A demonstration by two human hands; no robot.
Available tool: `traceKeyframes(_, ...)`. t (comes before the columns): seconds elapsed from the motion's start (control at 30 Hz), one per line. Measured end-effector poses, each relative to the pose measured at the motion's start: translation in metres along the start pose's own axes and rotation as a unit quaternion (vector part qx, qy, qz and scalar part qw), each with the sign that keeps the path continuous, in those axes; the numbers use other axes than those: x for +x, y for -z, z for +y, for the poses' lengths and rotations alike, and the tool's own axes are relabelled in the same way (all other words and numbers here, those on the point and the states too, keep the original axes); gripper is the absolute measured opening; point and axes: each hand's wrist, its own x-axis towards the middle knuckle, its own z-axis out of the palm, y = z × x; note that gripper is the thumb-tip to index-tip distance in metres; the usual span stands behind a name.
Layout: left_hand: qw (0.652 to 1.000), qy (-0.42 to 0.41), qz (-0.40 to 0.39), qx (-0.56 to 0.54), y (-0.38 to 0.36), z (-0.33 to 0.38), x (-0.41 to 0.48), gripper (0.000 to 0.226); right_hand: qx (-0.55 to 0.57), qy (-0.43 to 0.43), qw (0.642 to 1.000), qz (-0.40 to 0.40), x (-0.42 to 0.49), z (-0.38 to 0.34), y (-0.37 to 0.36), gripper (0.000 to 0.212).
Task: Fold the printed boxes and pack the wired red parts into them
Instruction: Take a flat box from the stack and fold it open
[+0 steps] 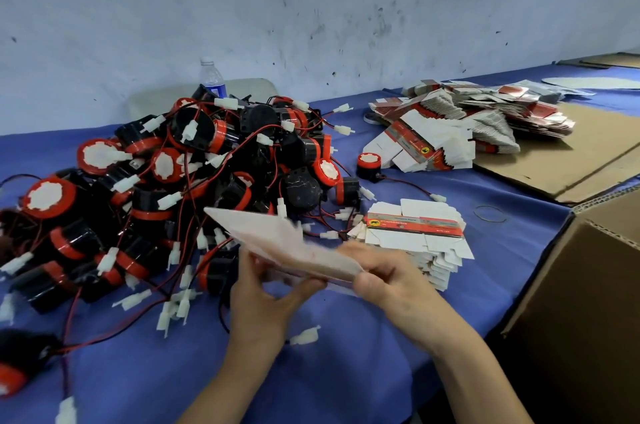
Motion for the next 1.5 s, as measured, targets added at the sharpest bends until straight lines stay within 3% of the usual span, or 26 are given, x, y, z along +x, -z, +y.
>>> traceKeyframes(0.1, 1.000, -0.016, -0.014, 0.021, 0.001, 0.003, -0.002, 0.069, -0.010, -0.024, 0.999, 0.029, -0.002, -0.002, 0.004, 0.056)
traceKeyframes(0.2, 0.999, -0.012, -0.042, 0.000, -0.001, 0.012, -0.004, 0.057, 0.061, -0.055, 0.991, 0.110, -0.004, 0.003, 0.012, 0.041)
traceKeyframes(0.33, 0.993, -0.011, -0.085, -0.080, 0.003, 0.014, -0.007, 0.054, 0.135, -0.085, 0.971, 0.176, 0.000, 0.015, 0.015, 0.048)
traceKeyframes(0.47, 0.996, -0.036, -0.069, -0.036, 0.003, 0.013, -0.007, 0.037, 0.173, -0.112, 0.952, 0.225, 0.004, 0.022, 0.016, 0.040)
traceKeyframes(0.6, 0.975, -0.179, -0.092, 0.089, 0.007, 0.008, -0.001, 0.089, 0.182, -0.125, 0.951, 0.215, 0.002, 0.021, 0.016, 0.031)
traceKeyframes(0.73, 0.941, -0.272, -0.153, 0.131, 0.002, 0.010, -0.004, 0.094, 0.071, -0.146, 0.966, 0.203, 0.002, 0.016, 0.014, 0.024)
traceKeyframes(0.83, 0.955, -0.234, -0.162, 0.081, 0.002, 0.015, -0.005, 0.073, -0.039, -0.157, 0.965, 0.207, 0.003, 0.014, 0.011, 0.036)
traceKeyframes(0.9, 0.973, -0.179, -0.138, 0.053, 0.004, 0.022, -0.006, 0.060, -0.150, -0.142, 0.954, 0.219, 0.002, 0.016, 0.007, 0.062)
traceKeyframes(0.97, 0.983, -0.145, -0.100, 0.044, 0.004, 0.027, -0.007, 0.051, -0.180, -0.090, 0.944, 0.262, 0.003, 0.016, 0.003, 0.079)
traceKeyframes(1.03, 0.991, -0.111, -0.079, 0.012, 0.004, 0.030, -0.007, 0.045, -0.127, -0.011, 0.957, 0.261, 0.005, 0.013, 0.000, 0.071)
traceKeyframes(1.1, 0.992, -0.092, -0.078, -0.036, 0.004, 0.032, -0.006, 0.039, -0.031, 0.041, 0.976, 0.211, 0.005, 0.009, -0.004, 0.058)
traceKeyframes(1.17, 0.992, -0.080, -0.077, -0.063, 0.005, 0.033, -0.006, 0.039, 0.006, 0.055, 0.981, 0.184, 0.005, 0.010, -0.009, 0.042)
traceKeyframes(1.27, 0.991, -0.067, -0.082, -0.080, 0.005, 0.031, -0.007, 0.041, 0.049, 0.035, 0.976, 0.211, 0.007, 0.014, -0.018, 0.022)
traceKeyframes(1.37, 0.989, -0.051, -0.095, -0.097, 0.004, 0.028, -0.008, 0.034, 0.028, 0.050, 0.968, 0.246, 0.010, 0.017, -0.024, 0.019)
traceKeyframes(1.5, 0.989, -0.028, -0.087, -0.119, 0.002, 0.025, -0.009, 0.026, -0.029, 0.068, 0.961, 0.268, 0.011, 0.022, -0.028, 0.033)
